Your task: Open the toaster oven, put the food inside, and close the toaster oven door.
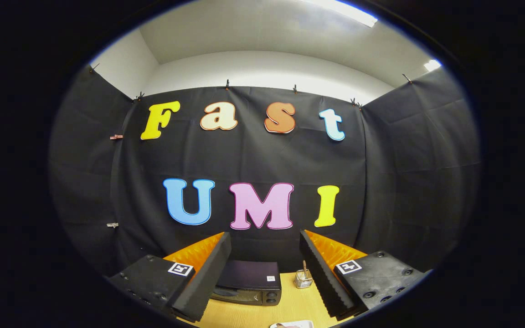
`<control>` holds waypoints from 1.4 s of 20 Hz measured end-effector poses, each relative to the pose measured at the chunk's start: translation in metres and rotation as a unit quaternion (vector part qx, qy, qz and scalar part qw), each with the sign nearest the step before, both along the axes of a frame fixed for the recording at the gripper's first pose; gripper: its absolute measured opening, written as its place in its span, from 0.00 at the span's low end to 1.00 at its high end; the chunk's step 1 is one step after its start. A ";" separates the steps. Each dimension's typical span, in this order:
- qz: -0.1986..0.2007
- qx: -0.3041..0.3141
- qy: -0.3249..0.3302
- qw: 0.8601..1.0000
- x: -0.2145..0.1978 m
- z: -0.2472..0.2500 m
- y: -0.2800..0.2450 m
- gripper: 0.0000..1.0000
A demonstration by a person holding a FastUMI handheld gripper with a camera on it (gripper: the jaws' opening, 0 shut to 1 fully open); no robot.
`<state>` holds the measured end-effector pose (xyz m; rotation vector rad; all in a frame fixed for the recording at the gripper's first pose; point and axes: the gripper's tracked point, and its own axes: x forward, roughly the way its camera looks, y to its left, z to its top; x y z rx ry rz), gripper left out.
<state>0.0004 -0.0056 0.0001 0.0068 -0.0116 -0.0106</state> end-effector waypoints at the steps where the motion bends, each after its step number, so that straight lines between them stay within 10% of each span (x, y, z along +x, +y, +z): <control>1: 0.000 0.000 0.001 1.000 0.000 -0.001 0.000 0.97; 17: 0.010 0.012 0.038 0.999 0.047 -0.046 0.018 0.97; 28: 0.039 0.021 0.189 0.981 0.141 -0.248 0.108 0.98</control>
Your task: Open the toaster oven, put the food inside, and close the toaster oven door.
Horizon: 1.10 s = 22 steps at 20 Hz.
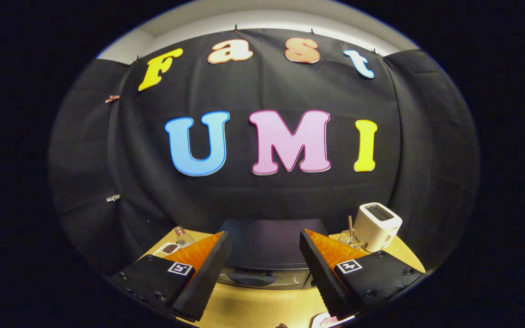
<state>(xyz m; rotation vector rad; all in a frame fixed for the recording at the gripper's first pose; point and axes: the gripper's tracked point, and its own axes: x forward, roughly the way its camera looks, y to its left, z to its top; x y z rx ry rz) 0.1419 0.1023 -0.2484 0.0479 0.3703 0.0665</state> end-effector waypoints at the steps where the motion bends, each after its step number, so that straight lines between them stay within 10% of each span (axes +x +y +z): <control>1: 0.000 -0.001 0.017 1.000 0.005 -0.021 0.003 0.98; 10: -0.018 -0.009 0.129 0.991 0.026 -0.156 0.021 0.99; 22: -0.022 -0.015 0.140 0.990 0.007 -0.170 0.027 1.00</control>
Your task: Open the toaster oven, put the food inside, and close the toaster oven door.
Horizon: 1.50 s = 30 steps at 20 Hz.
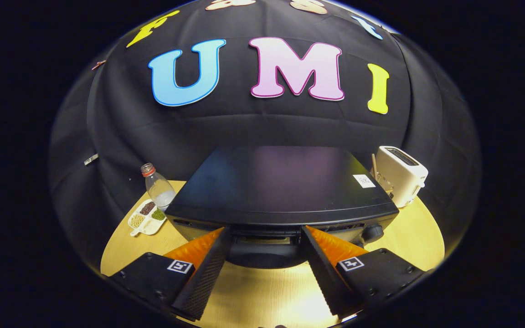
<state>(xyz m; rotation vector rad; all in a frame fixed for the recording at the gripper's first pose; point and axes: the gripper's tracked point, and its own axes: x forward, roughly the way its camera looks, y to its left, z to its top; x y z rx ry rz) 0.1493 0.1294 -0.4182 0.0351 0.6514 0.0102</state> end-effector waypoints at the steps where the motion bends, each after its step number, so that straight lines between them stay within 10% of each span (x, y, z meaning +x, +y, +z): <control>1: 0.002 0.003 0.007 1.000 -0.009 -0.001 0.001 1.00; 13: 0.043 0.007 0.175 0.984 -0.137 -0.064 0.001 1.00; 25: 0.051 0.041 0.168 0.984 -0.145 -0.043 -0.018 0.97; 30: 0.005 0.053 0.155 0.986 -0.147 -0.020 -0.116 1.00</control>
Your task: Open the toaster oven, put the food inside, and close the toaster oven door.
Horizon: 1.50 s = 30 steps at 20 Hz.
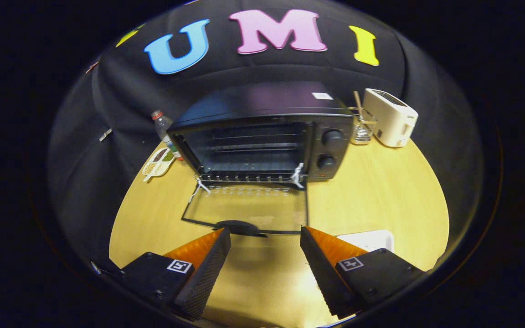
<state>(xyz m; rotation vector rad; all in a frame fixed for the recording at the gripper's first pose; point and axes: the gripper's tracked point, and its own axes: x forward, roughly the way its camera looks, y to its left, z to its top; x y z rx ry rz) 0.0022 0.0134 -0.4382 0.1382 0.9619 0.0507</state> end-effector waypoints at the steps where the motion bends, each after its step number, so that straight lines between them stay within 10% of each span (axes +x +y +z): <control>1: -0.007 -0.004 0.000 1.000 -0.003 0.003 -0.028 0.99; 9: -0.026 -0.056 0.084 0.995 -0.051 -0.045 -0.182 0.96; 20: -0.008 -0.040 0.193 0.980 -0.072 -0.133 -0.209 0.66; 23: -0.014 -0.034 0.201 0.979 -0.070 -0.129 -0.205 0.28; 30: 0.008 -0.009 0.229 0.973 -0.069 -0.130 -0.205 0.10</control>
